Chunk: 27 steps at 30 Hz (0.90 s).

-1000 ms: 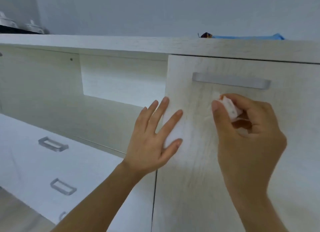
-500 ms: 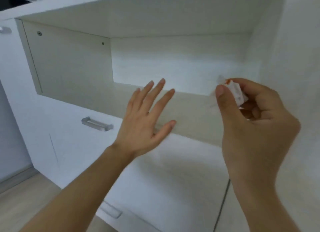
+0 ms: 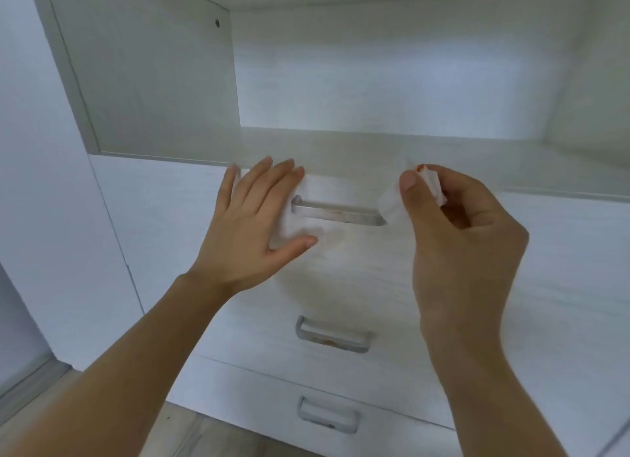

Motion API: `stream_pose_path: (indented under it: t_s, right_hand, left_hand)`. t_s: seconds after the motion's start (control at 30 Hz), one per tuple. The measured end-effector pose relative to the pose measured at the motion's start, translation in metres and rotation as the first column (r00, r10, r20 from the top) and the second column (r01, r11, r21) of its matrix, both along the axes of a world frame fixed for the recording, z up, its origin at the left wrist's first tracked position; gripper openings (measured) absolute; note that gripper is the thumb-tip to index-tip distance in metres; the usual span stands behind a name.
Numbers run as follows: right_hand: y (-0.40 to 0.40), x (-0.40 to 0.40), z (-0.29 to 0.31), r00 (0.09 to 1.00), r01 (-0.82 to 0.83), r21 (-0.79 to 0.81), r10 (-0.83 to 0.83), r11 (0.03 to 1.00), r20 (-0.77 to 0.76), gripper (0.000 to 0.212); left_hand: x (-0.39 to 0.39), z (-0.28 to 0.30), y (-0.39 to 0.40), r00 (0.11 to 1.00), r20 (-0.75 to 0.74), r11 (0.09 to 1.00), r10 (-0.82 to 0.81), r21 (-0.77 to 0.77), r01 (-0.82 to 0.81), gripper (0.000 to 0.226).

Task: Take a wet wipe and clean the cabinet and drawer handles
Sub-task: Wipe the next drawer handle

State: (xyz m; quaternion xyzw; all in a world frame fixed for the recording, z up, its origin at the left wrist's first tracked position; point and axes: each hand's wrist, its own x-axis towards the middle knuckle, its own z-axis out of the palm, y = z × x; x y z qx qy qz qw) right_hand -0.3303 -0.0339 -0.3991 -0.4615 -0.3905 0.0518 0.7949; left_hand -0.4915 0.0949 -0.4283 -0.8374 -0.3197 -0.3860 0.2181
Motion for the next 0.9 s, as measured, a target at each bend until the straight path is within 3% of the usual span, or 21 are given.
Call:
stream_pose_path:
  t_s: [0.17,0.53,0.7,0.9]
  right_hand:
    - [0.013,-0.026,-0.001,0.996,0.085,-0.048,-0.087,0.995,-0.031,0.009]
    - [0.004,0.013,-0.026,0.97,0.232,-0.132,-0.218,0.964,0.11,0.009]
    - [0.019,0.012,-0.027,0.982,0.174,-0.024,-0.172,0.984,0.083,0.014]
    - [0.036,-0.017,-0.051,0.971,0.22,0.096,-0.227,0.971,0.069,0.02]
  left_hand:
    - [0.002,-0.004,0.017,0.993,0.049,0.991,-0.109,0.089,0.104,0.078]
    - [0.014,-0.016,0.028,0.98,0.166,0.958,-0.111,0.279,0.062,0.07]
    - [0.016,-0.015,0.027,0.977,0.195,0.964,-0.089,0.265,0.035,0.07]
    - [0.019,-0.027,0.026,0.972,0.21,0.981,-0.109,0.18,0.071,0.078]
